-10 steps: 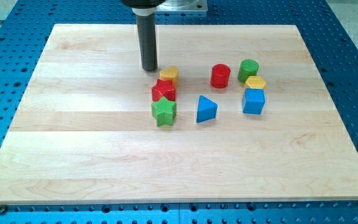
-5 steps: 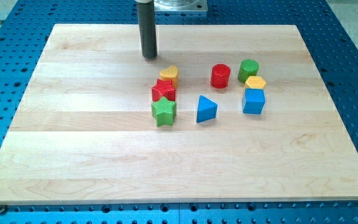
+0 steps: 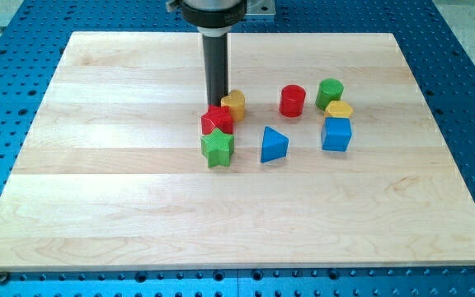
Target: Form a diagonal line with red blocks heart and green circle
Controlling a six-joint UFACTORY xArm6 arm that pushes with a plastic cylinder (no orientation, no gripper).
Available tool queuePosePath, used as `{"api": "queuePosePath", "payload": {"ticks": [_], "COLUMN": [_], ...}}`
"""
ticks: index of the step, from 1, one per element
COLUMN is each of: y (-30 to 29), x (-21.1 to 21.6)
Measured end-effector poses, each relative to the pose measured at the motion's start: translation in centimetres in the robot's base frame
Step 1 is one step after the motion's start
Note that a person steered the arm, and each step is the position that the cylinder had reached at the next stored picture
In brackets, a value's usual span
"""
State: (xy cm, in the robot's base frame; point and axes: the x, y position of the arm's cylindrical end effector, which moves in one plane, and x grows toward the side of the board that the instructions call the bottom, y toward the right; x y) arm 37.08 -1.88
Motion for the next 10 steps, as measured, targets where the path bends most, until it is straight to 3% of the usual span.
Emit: {"api": "queuePosePath", "payload": {"ticks": [3, 4, 7, 10], "y": [3.0, 6.1, 17.5, 17.4], "x": [-1.2, -4.3, -4.7, -2.9]}}
